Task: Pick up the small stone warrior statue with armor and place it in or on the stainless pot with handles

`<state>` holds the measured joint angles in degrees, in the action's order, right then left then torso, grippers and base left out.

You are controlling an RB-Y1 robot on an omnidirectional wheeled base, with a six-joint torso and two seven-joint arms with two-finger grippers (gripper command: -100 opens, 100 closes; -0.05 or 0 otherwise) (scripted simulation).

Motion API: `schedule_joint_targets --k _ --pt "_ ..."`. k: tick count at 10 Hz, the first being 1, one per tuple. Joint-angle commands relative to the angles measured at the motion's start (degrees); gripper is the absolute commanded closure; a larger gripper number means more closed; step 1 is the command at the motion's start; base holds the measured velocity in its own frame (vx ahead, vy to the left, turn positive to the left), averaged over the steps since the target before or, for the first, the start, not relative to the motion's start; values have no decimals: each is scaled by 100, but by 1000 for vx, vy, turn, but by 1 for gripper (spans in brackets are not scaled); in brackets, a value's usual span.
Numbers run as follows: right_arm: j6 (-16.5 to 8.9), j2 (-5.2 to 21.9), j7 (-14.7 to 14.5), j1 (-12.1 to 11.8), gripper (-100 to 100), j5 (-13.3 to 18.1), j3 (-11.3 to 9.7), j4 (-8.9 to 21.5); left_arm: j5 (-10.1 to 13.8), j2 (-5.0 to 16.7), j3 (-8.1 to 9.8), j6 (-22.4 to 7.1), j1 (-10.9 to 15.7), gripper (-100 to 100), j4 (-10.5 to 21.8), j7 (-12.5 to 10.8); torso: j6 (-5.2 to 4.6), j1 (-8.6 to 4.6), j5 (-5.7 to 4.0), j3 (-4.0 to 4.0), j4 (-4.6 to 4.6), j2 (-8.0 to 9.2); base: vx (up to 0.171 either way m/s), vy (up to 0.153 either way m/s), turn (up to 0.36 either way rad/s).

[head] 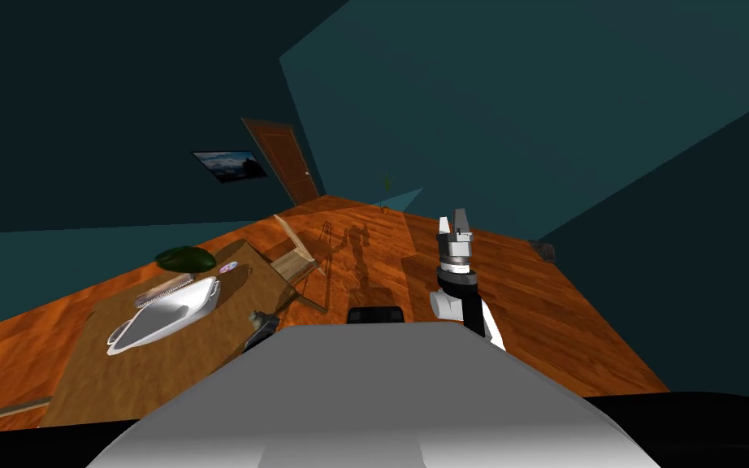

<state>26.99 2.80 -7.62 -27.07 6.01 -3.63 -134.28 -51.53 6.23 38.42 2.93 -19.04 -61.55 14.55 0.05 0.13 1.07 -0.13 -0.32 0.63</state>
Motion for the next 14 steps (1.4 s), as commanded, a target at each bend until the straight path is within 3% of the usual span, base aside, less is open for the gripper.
schedule_joint_targets --k 1,8,14 --pt "0 0 0 0 0 0 0 0 -62 30 190 178 86 100 113 97 0 0 0 0 0 0 -128 38 -158" --pt "0 2 0 0 0 0 2 0 -202 293 1049 855 543 100 530 366 0 70 9 -15 12 19 -147 110 -169" --pt "0 3 0 0 0 0 3 0 -157 669 1628 1284 1056 100 750 432 1 103 13 -24 20 27 -163 213 -164"
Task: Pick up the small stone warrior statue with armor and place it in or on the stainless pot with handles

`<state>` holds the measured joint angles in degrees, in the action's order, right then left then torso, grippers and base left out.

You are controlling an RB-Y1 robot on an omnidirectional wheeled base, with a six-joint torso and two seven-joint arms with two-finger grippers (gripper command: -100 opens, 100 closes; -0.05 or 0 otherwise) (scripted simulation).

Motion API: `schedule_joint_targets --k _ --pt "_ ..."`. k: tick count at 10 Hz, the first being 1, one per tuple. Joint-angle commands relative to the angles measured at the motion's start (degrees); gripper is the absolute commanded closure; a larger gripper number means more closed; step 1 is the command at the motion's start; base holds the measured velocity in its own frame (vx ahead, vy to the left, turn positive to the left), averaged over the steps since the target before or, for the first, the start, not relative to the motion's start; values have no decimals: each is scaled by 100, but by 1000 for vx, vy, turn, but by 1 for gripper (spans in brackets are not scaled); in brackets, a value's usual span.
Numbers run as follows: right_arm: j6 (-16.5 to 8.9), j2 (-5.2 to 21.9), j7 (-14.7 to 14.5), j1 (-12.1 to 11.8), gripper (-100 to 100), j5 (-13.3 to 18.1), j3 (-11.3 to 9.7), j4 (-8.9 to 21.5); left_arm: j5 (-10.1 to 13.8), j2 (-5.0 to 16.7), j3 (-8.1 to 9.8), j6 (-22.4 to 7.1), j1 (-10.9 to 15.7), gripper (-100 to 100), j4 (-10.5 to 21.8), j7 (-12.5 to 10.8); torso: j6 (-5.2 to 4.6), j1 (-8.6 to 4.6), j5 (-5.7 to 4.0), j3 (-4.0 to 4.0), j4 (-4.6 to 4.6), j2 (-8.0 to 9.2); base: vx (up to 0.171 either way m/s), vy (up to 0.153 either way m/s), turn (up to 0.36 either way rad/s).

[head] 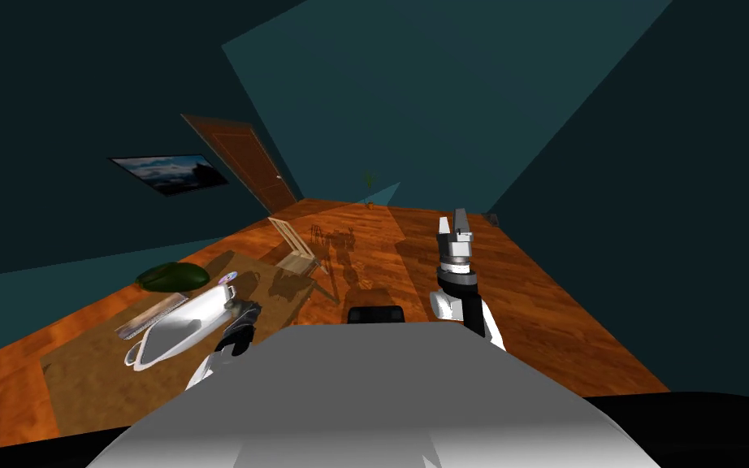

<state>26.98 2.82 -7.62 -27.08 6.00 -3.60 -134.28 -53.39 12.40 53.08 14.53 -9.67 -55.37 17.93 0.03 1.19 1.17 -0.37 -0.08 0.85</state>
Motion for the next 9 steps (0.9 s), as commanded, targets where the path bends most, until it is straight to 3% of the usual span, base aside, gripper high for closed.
schedule_joint_targets --k 1,3,9 --pt "0 0 0 0 0 0 0 0 28 51 163 124 120 100 132 94 0 0 0 0 0 0 -105 166 -63" --pt "0 -1 0 -1 0 0 -1 0 71 189 312 225 295 100 173 84 4 -32 -2 14 -6 -23 -120 147 -94" --pt "0 0 0 -1 0 0 0 0 256 570 603 382 756 100 221 -13 11 -14 -8 5 0 -10 -159 216 -96"
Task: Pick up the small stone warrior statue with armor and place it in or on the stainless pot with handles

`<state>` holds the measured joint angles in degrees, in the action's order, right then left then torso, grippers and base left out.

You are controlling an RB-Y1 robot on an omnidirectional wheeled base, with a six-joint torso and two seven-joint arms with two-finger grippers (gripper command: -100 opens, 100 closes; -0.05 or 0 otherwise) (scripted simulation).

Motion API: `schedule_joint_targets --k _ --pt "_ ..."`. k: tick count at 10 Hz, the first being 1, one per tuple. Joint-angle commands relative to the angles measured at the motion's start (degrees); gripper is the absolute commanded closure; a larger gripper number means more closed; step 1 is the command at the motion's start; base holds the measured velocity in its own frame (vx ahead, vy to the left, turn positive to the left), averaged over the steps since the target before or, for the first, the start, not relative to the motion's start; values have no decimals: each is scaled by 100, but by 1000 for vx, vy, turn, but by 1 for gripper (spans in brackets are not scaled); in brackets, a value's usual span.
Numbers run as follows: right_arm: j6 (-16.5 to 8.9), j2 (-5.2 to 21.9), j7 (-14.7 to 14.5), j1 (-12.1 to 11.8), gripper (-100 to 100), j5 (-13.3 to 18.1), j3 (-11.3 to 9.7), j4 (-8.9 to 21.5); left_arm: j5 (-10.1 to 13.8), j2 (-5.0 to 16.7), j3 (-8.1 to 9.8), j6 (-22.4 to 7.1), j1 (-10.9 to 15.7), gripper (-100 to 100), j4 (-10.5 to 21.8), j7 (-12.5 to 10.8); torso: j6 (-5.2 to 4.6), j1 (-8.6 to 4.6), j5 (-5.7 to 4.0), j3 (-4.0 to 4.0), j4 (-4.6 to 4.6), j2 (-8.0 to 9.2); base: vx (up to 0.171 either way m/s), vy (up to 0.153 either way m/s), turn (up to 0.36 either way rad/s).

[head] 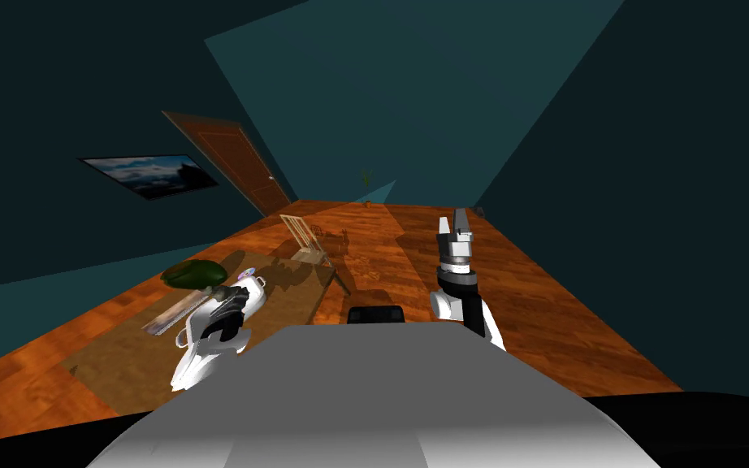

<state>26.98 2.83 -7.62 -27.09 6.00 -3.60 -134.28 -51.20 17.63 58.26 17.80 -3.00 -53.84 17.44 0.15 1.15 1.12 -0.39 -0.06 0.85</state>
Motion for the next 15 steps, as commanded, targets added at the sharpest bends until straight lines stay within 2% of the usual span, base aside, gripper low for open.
schedule_joint_targets --k 1,4,5,6,10,11,12,15 --pt "0 0 0 0 0 0 0 0 70 97 108 64 151 100 67 16 0 0 0 0 0 0 -143 227 -81" --pt "0 0 0 -1 0 0 0 0 186 260 148 68 353 100 52 -61 3 -4 1 11 -3 -19 -126 216 -55" --pt "0 0 0 -1 0 0 0 0 176 230 148 127 247 100 56 -58 6 -1 -1 5 -2 -10 -70 110 -22" --pt "0 -1 0 -2 0 0 -1 0 181 252 146 120 252 -100 39 -84 5 -42 3 18 -9 -32 -12 23 2" --pt "1 -2 0 -3 0 0 -2 -1 181 251 152 114 243 -100 45 -83 -4 -101 -16 39 -15 -69 -2 3 2" --pt "1 -2 0 -3 0 0 -2 -1 181 250 153 113 242 0 47 -83 -5 -106 -18 40 -15 -70 0 0 0" --pt "1 -2 0 -3 0 0 -2 -1 219 513 -33 -88 289 -100 126 -254 -5 -110 -21 40 -14 -71 -50 -38 -59" --pt "0 -3 0 -2 0 0 -2 0 276 911 -310 -389 362 -100 244 -510 -9 -139 -35 24 -6 -45 -74 -55 -52"
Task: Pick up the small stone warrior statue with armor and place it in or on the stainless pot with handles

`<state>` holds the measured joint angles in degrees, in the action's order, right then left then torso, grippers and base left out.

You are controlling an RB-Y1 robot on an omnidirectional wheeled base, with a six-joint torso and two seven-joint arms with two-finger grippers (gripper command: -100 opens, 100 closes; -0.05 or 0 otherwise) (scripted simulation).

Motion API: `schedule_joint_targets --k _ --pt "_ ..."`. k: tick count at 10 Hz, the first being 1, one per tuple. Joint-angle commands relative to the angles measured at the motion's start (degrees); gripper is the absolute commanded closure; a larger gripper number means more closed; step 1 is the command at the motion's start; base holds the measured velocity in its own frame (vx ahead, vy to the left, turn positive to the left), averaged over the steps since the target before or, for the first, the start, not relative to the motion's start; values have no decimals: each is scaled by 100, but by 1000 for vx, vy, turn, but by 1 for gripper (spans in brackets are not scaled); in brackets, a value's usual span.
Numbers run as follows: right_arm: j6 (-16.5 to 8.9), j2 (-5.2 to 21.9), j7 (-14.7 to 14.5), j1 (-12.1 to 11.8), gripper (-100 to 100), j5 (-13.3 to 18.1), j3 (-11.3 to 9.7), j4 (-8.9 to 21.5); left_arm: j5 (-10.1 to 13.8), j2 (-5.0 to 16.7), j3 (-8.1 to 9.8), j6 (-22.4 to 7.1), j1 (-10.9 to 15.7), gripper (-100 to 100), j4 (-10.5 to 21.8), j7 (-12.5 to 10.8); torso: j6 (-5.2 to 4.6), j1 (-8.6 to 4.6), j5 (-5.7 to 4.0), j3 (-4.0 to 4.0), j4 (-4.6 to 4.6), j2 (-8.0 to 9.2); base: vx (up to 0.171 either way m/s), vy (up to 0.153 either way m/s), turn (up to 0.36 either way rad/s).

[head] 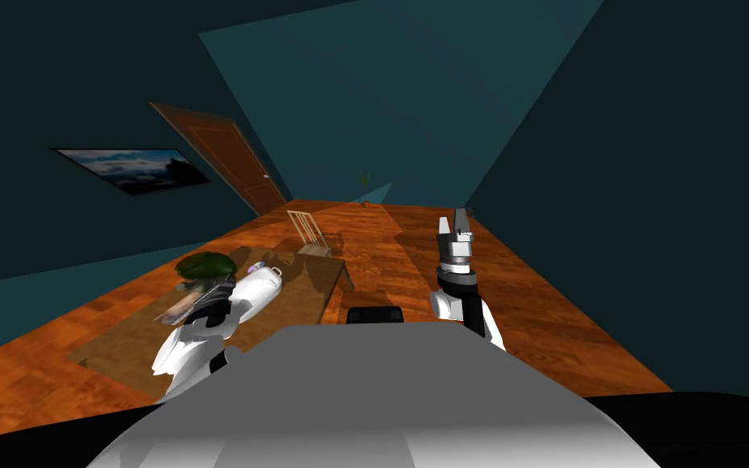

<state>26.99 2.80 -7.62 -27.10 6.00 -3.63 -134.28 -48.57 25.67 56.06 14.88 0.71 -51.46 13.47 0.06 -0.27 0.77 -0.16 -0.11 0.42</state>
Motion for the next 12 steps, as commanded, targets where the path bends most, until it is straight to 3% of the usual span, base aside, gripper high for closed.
schedule_joint_targets --k 1,5,6,7,12 --pt "0 0 0 0 0 0 0 0 32 239 -183 -197 14 -100 45 -199 0 0 0 0 0 0 -70 -63 -47" --pt "0 0 0 0 0 0 0 0 109 769 -553 -597 111 -100 202 -540 1 4 0 3 -1 -5 -60 -50 -46" --pt "0 0 0 0 0 0 0 0 94 715 -509 -549 113 -100 198 -515 0 5 1 2 -1 -4 -30 -19 -9" --pt "0 0 0 -1 0 0 0 0 94 733 -504 -548 130 0 227 -507 2 13 4 7 -3 -13 -5 -4 3" --pt "0 1 0 -1 0 0 1 0 94 731 -505 -548 128 0 224 -508 2 22 6 16 -6 -28 0 0 0"
